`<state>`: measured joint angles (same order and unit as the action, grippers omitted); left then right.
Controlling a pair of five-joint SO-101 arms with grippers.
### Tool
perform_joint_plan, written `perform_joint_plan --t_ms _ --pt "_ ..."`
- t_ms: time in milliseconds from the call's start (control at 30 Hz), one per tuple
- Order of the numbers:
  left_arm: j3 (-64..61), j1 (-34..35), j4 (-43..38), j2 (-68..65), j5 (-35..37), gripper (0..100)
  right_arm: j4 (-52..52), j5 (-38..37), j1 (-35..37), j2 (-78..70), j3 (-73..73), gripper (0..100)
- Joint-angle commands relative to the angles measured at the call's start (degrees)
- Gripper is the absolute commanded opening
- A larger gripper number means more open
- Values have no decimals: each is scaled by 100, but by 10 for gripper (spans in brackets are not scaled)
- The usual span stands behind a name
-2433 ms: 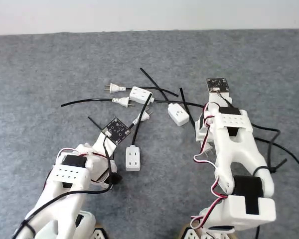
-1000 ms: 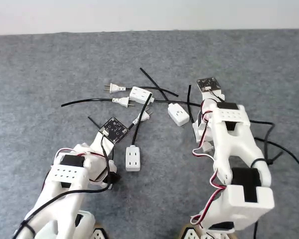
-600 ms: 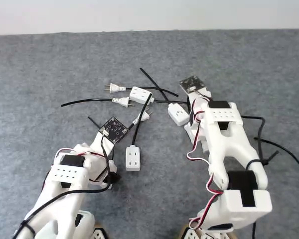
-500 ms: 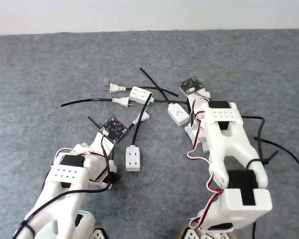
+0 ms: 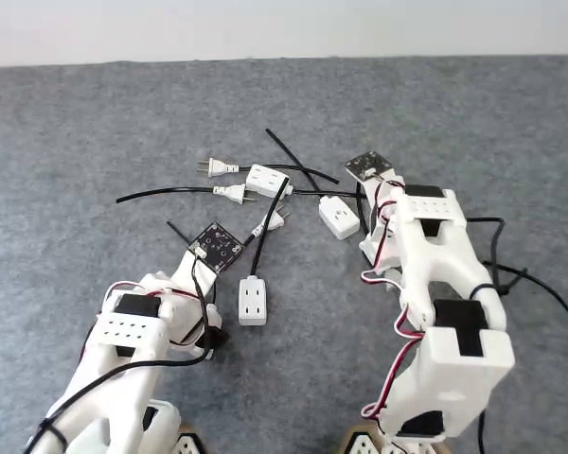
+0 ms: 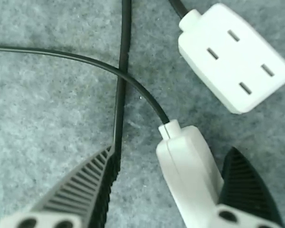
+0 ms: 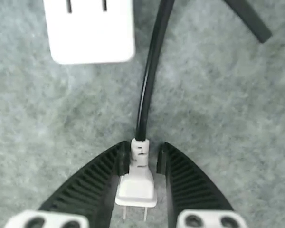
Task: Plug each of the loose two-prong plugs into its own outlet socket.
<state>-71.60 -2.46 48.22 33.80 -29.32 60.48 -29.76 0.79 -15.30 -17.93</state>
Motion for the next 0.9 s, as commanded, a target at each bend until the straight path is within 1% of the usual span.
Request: perform_joint_plan --t_ms 0,100,167,333,433,567,733,867 --pt "84 35 -88 141 0 330 -13 -79 -31 -4 387 100" --pt "84 35 -88 141 0 330 -48 -97 -31 -13 404 38" --pt "84 35 -88 141 0 330 -13 -290 -31 -13 387 7" --pt "84 35 -88 141 0 330 4 -360 -40 22 378 9" --pt "84 35 -97 141 0 330 391 -316 31 136 563 9" --pt "154 167 -97 141 18 330 1147 237 303 681 905 9" --pt "224 273 -105 132 70 330 1727 949 971 1956 976 9" --pt "224 281 -316 88 510 330 1851 1389 1596 2932 967 9"
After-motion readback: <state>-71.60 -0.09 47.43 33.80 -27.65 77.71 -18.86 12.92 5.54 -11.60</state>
